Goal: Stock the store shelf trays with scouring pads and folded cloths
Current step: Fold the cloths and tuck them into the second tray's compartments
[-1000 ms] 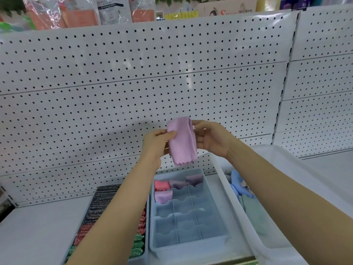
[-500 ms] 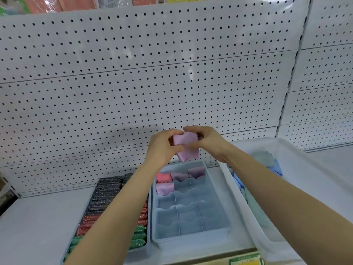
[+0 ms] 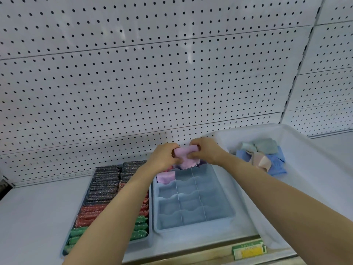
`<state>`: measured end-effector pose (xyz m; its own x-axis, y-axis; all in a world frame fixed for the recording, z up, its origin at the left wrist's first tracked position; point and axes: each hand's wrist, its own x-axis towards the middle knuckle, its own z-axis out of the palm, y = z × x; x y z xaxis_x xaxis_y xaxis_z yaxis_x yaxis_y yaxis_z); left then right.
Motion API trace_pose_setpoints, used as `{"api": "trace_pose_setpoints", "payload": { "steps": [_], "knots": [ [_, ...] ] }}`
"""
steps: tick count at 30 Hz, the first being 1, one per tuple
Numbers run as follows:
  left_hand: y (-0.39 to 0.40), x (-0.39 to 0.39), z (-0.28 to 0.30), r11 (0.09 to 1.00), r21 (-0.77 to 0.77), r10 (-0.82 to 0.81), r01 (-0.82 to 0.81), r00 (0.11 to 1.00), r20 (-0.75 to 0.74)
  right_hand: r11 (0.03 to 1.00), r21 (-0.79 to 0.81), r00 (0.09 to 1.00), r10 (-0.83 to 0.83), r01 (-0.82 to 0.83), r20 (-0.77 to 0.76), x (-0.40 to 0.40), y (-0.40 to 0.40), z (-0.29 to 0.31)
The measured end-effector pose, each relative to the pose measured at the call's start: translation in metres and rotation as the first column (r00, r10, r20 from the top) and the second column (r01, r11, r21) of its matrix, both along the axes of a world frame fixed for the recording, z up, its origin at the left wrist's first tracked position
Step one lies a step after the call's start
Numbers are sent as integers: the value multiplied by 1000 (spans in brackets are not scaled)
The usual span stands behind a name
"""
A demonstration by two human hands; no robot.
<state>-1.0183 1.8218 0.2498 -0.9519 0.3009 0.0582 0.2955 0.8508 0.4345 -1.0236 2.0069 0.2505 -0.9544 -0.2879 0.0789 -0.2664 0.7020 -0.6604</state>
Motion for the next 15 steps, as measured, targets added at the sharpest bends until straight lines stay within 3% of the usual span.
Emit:
{"api": "trace_pose_setpoints", "payload": {
  "steps": [6, 15],
  "knots": [
    [-2, -18, -42, 998, -5, 55, -55, 996, 64, 964, 263, 999, 24, -36, 48, -14, -18, -35],
    [3, -22, -78, 984, 101, 119, -150, 958, 261, 802, 592, 997, 63, -79, 48, -24, -39, -71]
  ]
}}
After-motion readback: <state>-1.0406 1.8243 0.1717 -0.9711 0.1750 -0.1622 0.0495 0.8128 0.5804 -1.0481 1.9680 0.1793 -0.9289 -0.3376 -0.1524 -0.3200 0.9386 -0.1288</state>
